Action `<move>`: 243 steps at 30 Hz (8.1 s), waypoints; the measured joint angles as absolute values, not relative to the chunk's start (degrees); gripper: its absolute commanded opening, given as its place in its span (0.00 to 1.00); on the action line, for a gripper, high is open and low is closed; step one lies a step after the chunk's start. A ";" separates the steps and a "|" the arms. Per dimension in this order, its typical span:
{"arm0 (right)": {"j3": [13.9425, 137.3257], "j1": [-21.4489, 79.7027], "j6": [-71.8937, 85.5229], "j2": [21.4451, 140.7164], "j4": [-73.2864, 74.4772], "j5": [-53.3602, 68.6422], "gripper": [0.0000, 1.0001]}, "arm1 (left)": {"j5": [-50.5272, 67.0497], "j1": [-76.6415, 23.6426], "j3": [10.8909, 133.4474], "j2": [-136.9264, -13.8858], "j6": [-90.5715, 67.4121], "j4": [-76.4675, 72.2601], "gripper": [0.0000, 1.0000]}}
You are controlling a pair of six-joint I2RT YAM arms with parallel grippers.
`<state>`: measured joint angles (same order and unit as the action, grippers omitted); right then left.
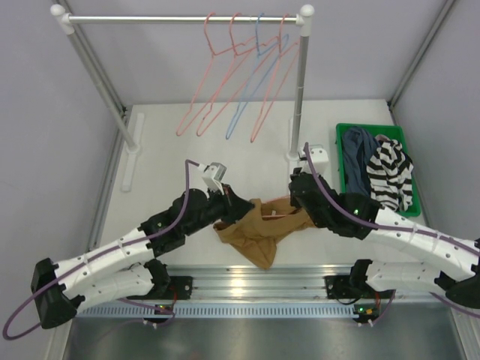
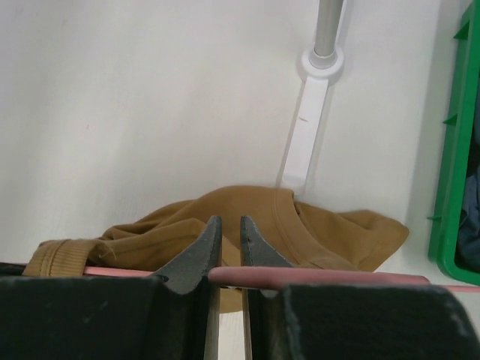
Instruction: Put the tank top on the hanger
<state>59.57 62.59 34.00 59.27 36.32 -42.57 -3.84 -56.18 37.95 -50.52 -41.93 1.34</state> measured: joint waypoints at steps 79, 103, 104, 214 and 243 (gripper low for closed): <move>70.65 63.75 22.70 62.11 39.35 -35.16 0.00 | 9.39 -56.88 52.01 -57.87 -6.61 23.42 0.00; 70.96 64.40 22.20 64.69 37.80 -32.91 0.74 | 2.92 -56.90 30.52 -42.68 -19.90 4.71 0.00; 70.96 64.40 22.15 64.69 37.71 -32.91 0.77 | 2.66 -56.90 30.02 -42.13 -20.25 4.60 0.00; 75.57 64.38 10.61 61.84 35.79 -31.16 0.96 | 1.78 9.80 105.58 -73.76 0.58 44.14 0.00; 76.29 64.38 8.58 64.62 34.72 -28.34 0.96 | 17.08 22.79 106.45 -82.76 -5.87 41.95 0.12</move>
